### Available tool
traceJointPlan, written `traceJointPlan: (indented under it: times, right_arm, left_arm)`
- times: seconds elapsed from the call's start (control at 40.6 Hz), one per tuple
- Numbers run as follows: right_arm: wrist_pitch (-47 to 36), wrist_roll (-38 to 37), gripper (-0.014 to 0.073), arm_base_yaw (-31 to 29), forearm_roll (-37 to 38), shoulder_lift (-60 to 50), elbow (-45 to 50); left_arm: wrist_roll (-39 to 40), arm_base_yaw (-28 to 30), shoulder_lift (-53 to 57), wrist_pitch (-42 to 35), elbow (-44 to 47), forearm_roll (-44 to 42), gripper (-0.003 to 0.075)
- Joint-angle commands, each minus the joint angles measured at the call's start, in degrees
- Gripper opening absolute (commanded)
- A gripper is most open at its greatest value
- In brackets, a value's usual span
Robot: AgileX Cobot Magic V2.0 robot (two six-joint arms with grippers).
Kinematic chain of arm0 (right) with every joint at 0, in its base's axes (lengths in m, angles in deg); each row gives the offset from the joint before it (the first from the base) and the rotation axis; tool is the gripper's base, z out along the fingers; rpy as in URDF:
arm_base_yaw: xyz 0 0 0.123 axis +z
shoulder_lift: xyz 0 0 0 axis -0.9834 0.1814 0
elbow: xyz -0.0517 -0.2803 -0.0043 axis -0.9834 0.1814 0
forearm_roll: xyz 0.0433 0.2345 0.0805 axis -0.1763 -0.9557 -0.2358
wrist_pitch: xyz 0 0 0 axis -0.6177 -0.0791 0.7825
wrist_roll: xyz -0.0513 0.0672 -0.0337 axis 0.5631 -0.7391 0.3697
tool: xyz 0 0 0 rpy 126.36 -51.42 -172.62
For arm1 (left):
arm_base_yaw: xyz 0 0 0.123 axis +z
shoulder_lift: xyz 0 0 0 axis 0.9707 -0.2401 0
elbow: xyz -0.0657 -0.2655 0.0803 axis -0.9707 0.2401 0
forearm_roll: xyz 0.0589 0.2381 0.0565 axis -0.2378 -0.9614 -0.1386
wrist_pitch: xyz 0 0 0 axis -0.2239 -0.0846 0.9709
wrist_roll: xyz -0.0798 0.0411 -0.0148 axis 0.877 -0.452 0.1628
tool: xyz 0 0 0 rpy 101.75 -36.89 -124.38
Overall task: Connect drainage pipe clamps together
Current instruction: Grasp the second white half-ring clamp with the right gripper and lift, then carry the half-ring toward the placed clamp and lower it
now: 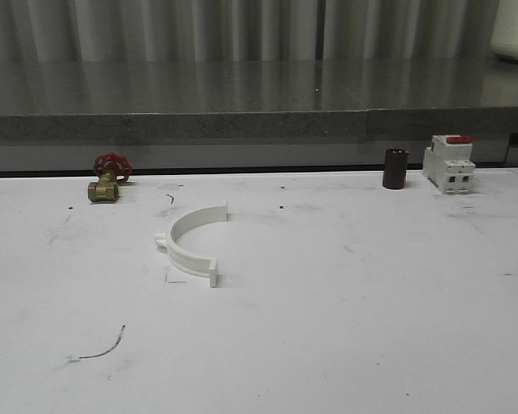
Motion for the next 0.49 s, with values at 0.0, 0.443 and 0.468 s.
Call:
traceJointPlan:
  times: [0.0,0.443,0.468]
  right_arm:
    - [0.5,-3.0,0.0124,2.8,-0.5,-7.3,-1.7]
    - [0.4,-15.3,0.0124,25.4,0.5,-9.0,-1.7]
    - [0.1,-15.9,0.0124,26.5,0.5,-8.6,-1.7]
  left_arm:
    - [0.0,0.1,-0.6,-4.5,-1.3,-0.5,-0.0020]
    - [0.0,0.1,-0.6,-4.5,-1.3,-0.5,-0.0020]
    - [0.0,0.1,-0.6,-4.5,-1.3,-0.5,-0.0020]
